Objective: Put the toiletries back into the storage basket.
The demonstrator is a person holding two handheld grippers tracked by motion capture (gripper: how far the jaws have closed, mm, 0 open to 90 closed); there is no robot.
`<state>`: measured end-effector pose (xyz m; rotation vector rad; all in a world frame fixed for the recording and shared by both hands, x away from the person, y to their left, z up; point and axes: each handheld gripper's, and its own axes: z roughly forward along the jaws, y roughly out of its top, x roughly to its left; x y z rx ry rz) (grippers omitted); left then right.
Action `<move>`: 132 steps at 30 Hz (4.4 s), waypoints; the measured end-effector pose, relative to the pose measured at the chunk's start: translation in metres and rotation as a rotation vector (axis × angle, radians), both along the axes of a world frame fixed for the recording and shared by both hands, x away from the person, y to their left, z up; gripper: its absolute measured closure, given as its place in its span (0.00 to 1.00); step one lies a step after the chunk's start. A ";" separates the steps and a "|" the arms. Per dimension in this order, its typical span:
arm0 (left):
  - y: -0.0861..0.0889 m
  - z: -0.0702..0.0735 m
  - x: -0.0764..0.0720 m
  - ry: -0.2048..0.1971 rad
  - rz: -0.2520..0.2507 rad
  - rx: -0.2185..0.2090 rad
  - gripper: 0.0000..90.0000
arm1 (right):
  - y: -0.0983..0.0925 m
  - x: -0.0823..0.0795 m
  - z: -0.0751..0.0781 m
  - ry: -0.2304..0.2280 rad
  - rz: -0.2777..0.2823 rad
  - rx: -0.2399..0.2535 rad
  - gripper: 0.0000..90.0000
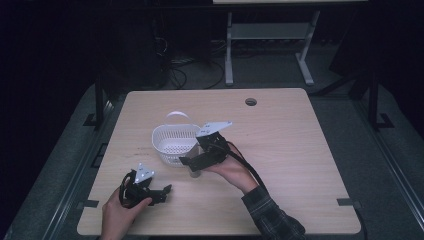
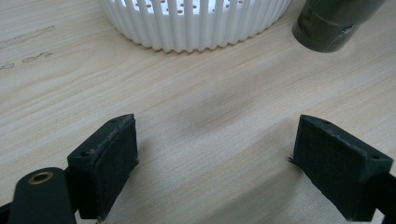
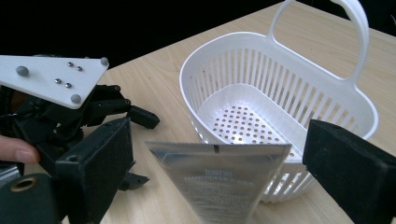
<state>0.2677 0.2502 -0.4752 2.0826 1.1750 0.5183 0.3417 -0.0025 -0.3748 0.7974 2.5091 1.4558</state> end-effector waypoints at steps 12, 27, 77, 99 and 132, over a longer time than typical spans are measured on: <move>0.000 0.000 0.000 0.002 -0.002 0.001 0.14 | 0.012 0.004 -0.008 0.001 -0.007 -0.039 0.08; 0.000 0.000 0.000 0.002 -0.001 0.001 0.14 | 0.016 0.004 -0.013 0.016 -0.007 -0.045 0.24; 0.000 0.000 0.000 0.001 -0.002 0.001 0.14 | 0.000 -0.002 0.023 -0.054 -0.010 -0.047 0.33; 0.000 0.000 0.000 0.000 0.000 0.000 0.14 | -0.006 0.004 0.046 -0.077 -0.027 -0.035 0.33; 0.000 0.000 0.000 0.002 -0.003 0.005 0.14 | -0.013 0.012 0.084 -0.106 -0.058 -0.006 0.33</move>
